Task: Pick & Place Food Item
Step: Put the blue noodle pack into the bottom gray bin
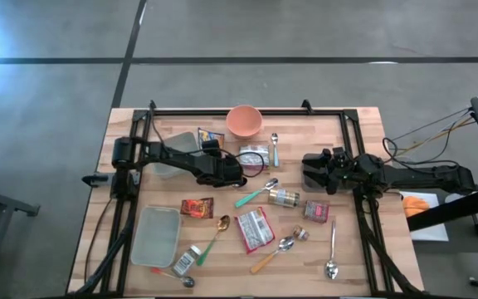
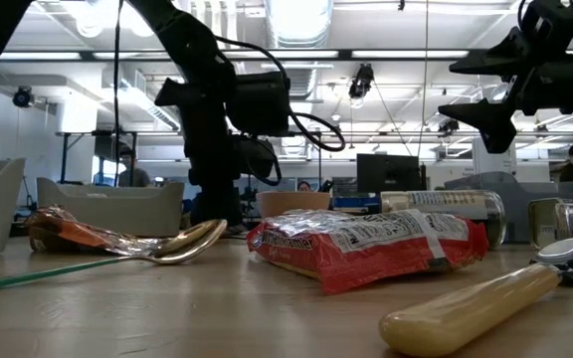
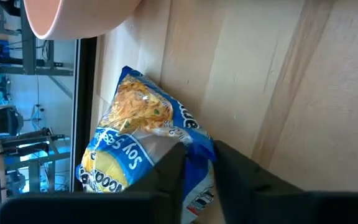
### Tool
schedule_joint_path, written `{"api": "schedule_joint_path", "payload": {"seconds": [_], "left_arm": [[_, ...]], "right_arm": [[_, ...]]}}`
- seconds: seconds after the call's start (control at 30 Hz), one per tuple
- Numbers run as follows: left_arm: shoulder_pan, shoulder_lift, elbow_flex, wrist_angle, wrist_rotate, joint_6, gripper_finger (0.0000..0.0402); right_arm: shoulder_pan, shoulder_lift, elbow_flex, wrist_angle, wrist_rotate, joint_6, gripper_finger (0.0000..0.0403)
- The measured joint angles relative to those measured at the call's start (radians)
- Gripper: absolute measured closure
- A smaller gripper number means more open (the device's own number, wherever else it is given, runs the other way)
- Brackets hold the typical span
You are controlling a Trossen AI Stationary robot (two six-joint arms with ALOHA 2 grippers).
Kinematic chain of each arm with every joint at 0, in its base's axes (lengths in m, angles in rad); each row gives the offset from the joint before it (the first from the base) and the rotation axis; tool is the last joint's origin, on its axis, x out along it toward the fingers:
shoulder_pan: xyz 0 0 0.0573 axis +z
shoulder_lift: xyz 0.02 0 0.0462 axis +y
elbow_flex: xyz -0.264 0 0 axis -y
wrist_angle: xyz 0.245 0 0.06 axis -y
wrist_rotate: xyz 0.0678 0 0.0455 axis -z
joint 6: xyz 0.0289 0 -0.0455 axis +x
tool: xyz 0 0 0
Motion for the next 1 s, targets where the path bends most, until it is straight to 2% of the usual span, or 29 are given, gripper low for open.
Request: {"api": "schedule_joint_path", "payload": {"seconds": [0.1, 0.17, 0.53, 0.77, 1.0], "left_arm": [[0.000, 0.000, 0.000, 0.000, 0.000, 0.000, 0.0380], [0.000, 0.000, 0.000, 0.000, 0.000, 0.000, 0.0394], [-0.002, -0.037, 0.002, -0.005, -0.002, -0.022, 0.0400], [-0.016, -0.144, 0.004, -0.012, -0.004, -0.058, 0.0401], [-0.017, -0.271, 0.005, -0.025, 0.087, -0.067, 0.0401]], "right_arm": [[0.000, 0.000, 0.000, 0.000, 0.000, 0.001, 0.0106], [0.000, 0.000, 0.000, 0.000, 0.000, 0.001, 0.0106], [0.000, 0.000, 0.000, 0.000, -0.001, 0.001, 0.0106], [0.000, 0.000, 0.000, -0.002, 0.003, 0.000, 0.0106], [0.000, 0.000, 0.000, -0.002, 0.004, -0.003, 0.0106]]}}
